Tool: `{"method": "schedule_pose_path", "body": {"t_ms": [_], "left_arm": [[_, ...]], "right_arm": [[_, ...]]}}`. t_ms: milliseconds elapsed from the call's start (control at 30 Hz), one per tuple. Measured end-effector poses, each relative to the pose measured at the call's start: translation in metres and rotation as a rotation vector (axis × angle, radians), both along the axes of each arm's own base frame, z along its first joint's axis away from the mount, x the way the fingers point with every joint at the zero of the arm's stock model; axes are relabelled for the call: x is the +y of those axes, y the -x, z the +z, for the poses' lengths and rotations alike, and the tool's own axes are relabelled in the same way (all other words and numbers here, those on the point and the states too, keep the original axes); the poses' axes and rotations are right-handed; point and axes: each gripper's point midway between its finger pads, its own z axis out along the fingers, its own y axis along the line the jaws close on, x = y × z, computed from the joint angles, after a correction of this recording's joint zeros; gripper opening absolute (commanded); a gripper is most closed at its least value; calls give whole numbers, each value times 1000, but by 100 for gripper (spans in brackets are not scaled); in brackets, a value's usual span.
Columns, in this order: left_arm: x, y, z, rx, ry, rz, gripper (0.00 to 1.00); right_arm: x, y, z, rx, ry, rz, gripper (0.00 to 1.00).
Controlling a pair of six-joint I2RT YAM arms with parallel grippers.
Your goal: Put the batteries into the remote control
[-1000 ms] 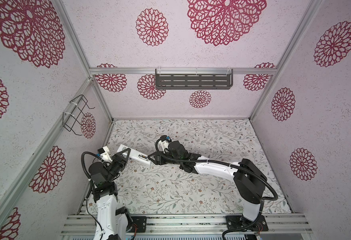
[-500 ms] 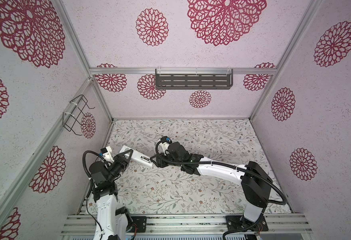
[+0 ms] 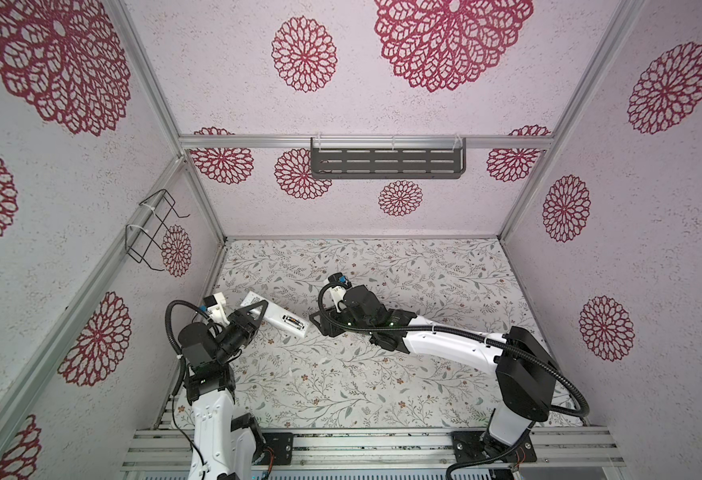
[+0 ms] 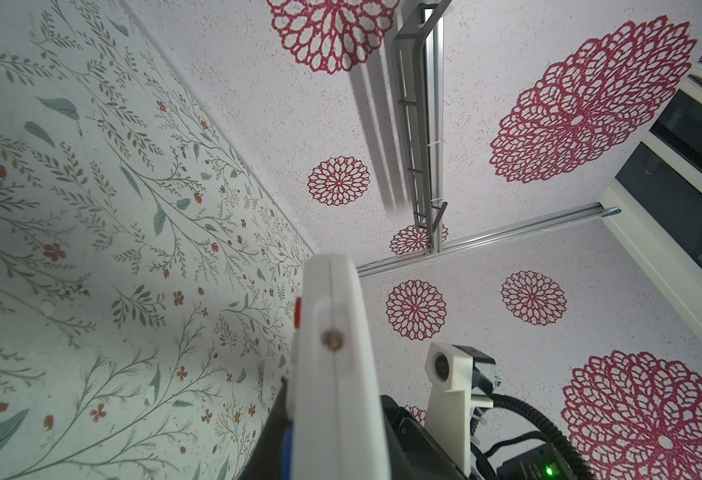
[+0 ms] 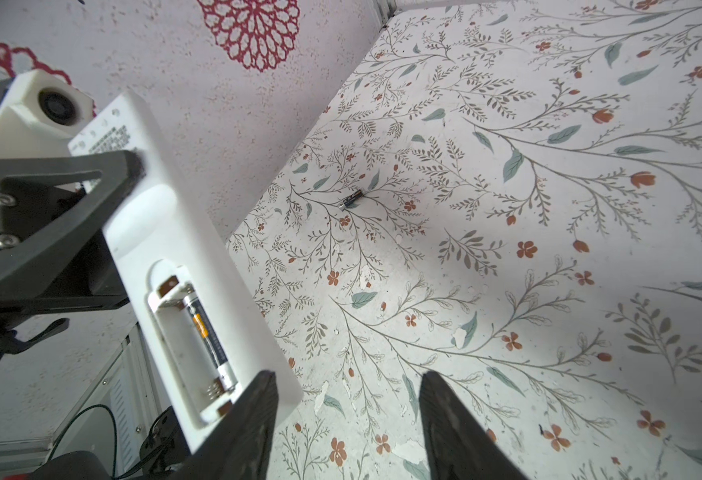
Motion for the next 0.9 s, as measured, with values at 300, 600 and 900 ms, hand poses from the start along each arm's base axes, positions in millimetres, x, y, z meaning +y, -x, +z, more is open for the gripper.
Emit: {"method": "schedule_pose_path", "body": {"t_ms": [300, 600, 900], "left_arm": [[-9, 4, 11, -36, -17, -53, 12], [-18, 7, 13, -49, -24, -84, 12], [-22, 9, 16, -59, -27, -103, 12]], "right_arm": [[18, 24, 23, -27, -116, 222, 72], [25, 30, 36, -41, -151, 282, 73], [28, 13, 25, -28, -100, 232, 72]]}}
